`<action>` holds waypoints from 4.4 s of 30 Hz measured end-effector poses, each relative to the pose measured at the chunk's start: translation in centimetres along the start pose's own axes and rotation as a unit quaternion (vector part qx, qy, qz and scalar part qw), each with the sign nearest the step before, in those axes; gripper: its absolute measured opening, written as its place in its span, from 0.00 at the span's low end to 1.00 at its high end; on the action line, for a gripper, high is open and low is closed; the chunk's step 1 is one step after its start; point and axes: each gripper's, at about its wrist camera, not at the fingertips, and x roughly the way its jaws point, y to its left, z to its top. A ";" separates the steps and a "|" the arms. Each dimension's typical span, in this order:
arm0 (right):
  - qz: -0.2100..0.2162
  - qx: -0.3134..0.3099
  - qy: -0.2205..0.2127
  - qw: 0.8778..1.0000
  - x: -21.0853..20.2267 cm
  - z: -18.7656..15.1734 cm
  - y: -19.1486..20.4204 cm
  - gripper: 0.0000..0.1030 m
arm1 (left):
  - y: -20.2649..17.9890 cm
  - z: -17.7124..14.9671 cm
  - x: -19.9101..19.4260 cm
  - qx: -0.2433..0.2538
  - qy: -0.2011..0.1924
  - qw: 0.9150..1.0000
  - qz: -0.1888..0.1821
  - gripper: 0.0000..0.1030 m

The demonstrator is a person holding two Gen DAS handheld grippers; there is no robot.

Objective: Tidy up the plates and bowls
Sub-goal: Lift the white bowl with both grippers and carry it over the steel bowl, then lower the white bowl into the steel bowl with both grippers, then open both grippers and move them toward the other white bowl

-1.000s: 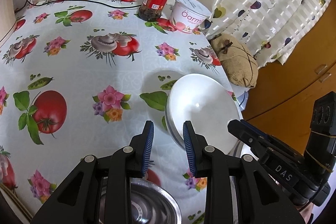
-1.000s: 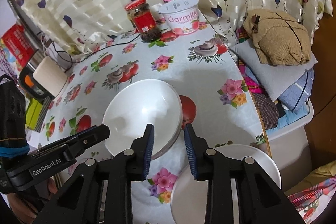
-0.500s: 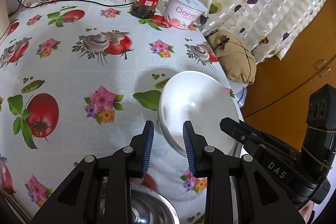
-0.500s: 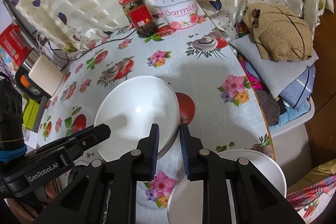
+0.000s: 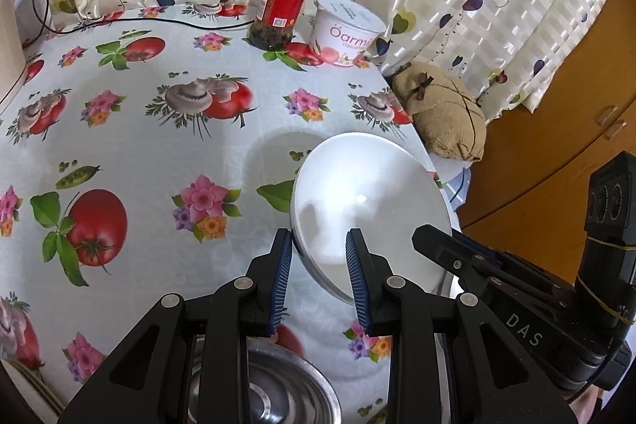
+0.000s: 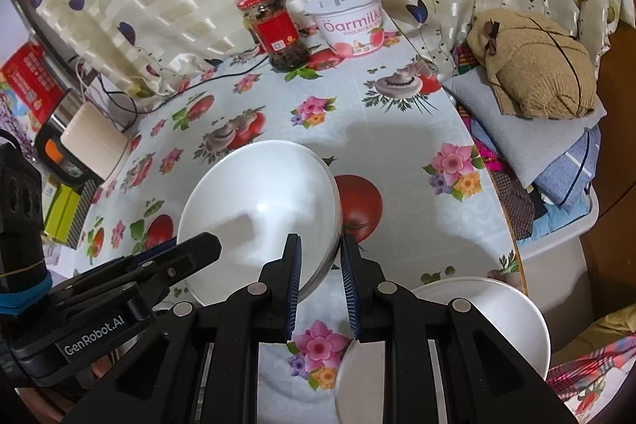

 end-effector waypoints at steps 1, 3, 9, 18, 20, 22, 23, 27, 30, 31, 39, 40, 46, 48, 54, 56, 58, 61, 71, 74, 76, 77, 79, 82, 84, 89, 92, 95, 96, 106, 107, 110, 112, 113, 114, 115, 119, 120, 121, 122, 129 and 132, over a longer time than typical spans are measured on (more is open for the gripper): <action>0.001 -0.001 -0.002 1.000 -0.2 0.0 0.2 0.19 | 0.0 -0.1 -0.2 0.000 -0.001 1.000 0.000 0.29; 0.002 -0.003 -0.005 1.000 -0.6 0.1 0.4 0.19 | 0.0 -0.2 -0.6 -0.001 -0.003 1.000 0.001 0.29; 0.005 -0.008 -0.011 1.000 -1.6 -0.2 1.1 0.19 | 0.0 -0.5 -1.8 -0.001 -0.006 1.000 -0.001 0.29; 0.011 -0.016 -0.020 1.000 -3.4 -0.8 2.5 0.19 | 0.2 -1.3 -3.9 -0.004 -0.014 1.000 -0.001 0.29; 0.014 -0.019 -0.022 0.999 -3.8 -0.9 2.9 0.19 | 0.3 -1.5 -4.5 -0.004 -0.018 1.000 0.001 0.29; 0.016 -0.022 -0.024 0.999 -4.2 -1.1 3.4 0.19 | 0.4 -1.7 -5.0 -0.005 -0.020 1.000 0.003 0.29; 0.017 -0.023 -0.025 0.999 -4.4 -1.2 3.6 0.19 | 0.5 -1.9 -5.4 -0.005 -0.021 1.000 0.004 0.29; 0.021 -0.028 -0.027 0.999 -5.0 -1.6 4.5 0.19 | 0.8 -2.4 -6.4 -0.007 -0.025 1.000 0.008 0.29; 0.025 -0.032 -0.027 0.999 -5.4 -2.0 5.1 0.19 | 1.2 -2.9 -7.1 -0.009 -0.027 1.000 0.011 0.29; 0.027 -0.033 -0.027 0.999 -5.5 -2.1 5.3 0.19 | 1.3 -3.0 -7.3 -0.010 -0.027 1.000 0.011 0.29; 0.036 -0.048 -0.024 0.998 -6.5 -3.8 7.1 0.19 | 2.4 -4.9 -9.0 -0.017 -0.029 0.999 0.020 0.29; 0.037 -0.050 -0.024 0.998 -6.6 -4.0 7.3 0.19 | 2.6 -5.2 -9.2 -0.018 -0.029 0.999 0.022 0.29; 0.044 -0.064 -0.013 0.997 -6.6 -5.8 8.8 0.19 | 3.7 -7.0 -10.3 -0.025 -0.026 0.999 0.031 0.29; 0.046 -0.066 -0.010 0.997 -6.6 -6.1 9.0 0.19 | 4.0 -7.6 -10.6 -0.027 -0.025 0.999 0.035 0.29; 0.053 -0.077 0.010 0.996 -6.0 -7.8 10.1 0.20 | 5.0 -8.9 -10.9 -0.036 -0.017 0.998 0.043 0.29; 0.054 -0.078 0.013 0.995 -5.8 -8.0 10.2 0.20 | 5.3 -9.3 -10.7 -0.040 -0.012 0.998 0.043 0.29; 0.055 -0.078 0.019 0.995 -5.6 -8.3 10.2 0.20 | 5.4 -9.5 -10.6 -0.041 -0.008 0.998 0.045 0.29; 0.055 -0.078 0.030 0.995 -4.9 -8.8 10.3 0.20 | 5.6 -9.8 -10.4 -0.043 -0.002 0.998 0.047 0.29; 0.051 -0.076 0.055 0.994 -3.3 -9.5 10.0 0.20 | 6.3 -10.4 -8.8 -0.049 0.025 0.997 0.053 0.29; 0.050 -0.074 0.062 0.994 -2.9 -9.7 9.8 0.20 | 6.4 -10.5 -8.5 -0.051 0.028 0.997 0.053 0.29; 0.050 -0.073 0.065 0.994 -2.6 -9.8 9.7 0.20 | 6.4 -10.6 -8.4 -0.051 0.030 0.997 0.052 0.29; 0.050 -0.073 0.066 0.994 -2.5 -9.9 9.7 0.20 | 6.4 -10.6 -8.3 -0.052 0.031 0.997 0.052 0.29; 0.049 -0.072 0.068 0.994 -2.4 -9.9 9.6 0.20 | 6.5 -10.7 -8.1 -0.052 0.033 0.997 0.052 0.29; 0.049 -0.071 0.071 0.994 -2.2 -10.0 9.5 0.20 | 6.5 -10.8 -7.8 -0.053 0.037 0.997 0.052 0.29; 0.049 -0.070 0.072 0.994 -2.0 -10.1 9.4 0.21 | 6.5 -10.8 -7.7 -0.052 0.036 0.997 0.052 0.29; 0.048 -0.071 0.072 0.994 -2.0 -10.1 9.4 0.22 | 6.4 -10.7 -7.7 -0.047 0.033 0.997 0.053 0.29; 0.047 -0.072 0.073 0.994 -1.9 -10.1 9.3 0.22 | 6.4 -10.8 -7.7 -0.046 0.031 0.997 0.052 0.29; 0.047 -0.072 0.073 0.994 -1.9 -10.1 9.4 0.22 | 6.5 -10.8 -7.7 -0.049 0.029 0.997 0.046 0.29; 0.047 -0.072 0.073 0.994 -1.9 -10.1 9.4 0.22 | 6.6 -10.8 -7.8 -0.051 0.028 0.997 0.044 0.29; 0.047 -0.078 0.059 0.994 -2.5 -10.0 9.0 0.22 | 6.6 -10.6 -8.9 -0.054 0.006 0.997 0.048 0.29; 0.047 -0.078 0.057 0.994 -2.7 -9.9 9.0 0.23 | 6.6 -10.6 -9.1 -0.054 0.003 0.997 0.050 0.29; 0.045 -0.078 0.049 0.995 -3.3 -9.7 8.9 0.25 | 6.7 -10.3 -9.4 -0.054 -0.005 0.997 0.052 0.29; 0.045 -0.078 0.042 0.995 -3.7 -9.6 8.6 0.28 | 6.6 -10.1 -9.7 -0.054 -0.011 0.997 0.055 0.29; 0.044 -0.077 0.039 0.995 -3.9 -9.5 8.6 0.30 | 6.5 -10.0 -9.8 -0.053 -0.014 0.997 0.056 0.29; 0.042 -0.075 0.032 0.996 -4.4 -9.4 8.3 0.31 | 6.5 -9.9 -9.9 -0.052 -0.016 0.997 0.055 0.29; 0.042 -0.075 0.032 0.996 -4.4 -9.4 8.3 0.31 | 6.3 -9.8 -10.1 -0.051 -0.019 0.997 0.055 0.29; 0.035 -0.074 0.016 0.997 -5.6 -9.0 7.7 0.34 | 5.5 -9.3 -10.5 -0.039 -0.027 0.998 0.051 0.29; 0.034 -0.074 0.012 0.997 -5.9 -8.9 7.6 0.36 | 5.2 -9.2 -10.6 -0.035 -0.028 0.998 0.050 0.29; 0.029 -0.073 0.004 0.997 -6.5 -8.8 7.2 0.38 | 5.0 -9.1 -10.6 -0.032 -0.029 0.998 0.050 0.29; 0.029 -0.073 0.004 0.997 -6.5 -8.8 7.2 0.40 | 4.6 -9.0 -10.6 -0.028 -0.029 0.998 0.049 0.29; 0.017 -0.069 -0.020 0.997 -8.4 -8.6 5.3 0.49 | 2.2 -8.5 -10.1 0.004 -0.024 0.999 0.039 0.29; 0.006 -0.068 -0.031 0.997 -9.0 -8.5 4.5 0.49 | 1.1 -8.2 -9.8 0.018 -0.021 0.999 0.033 0.29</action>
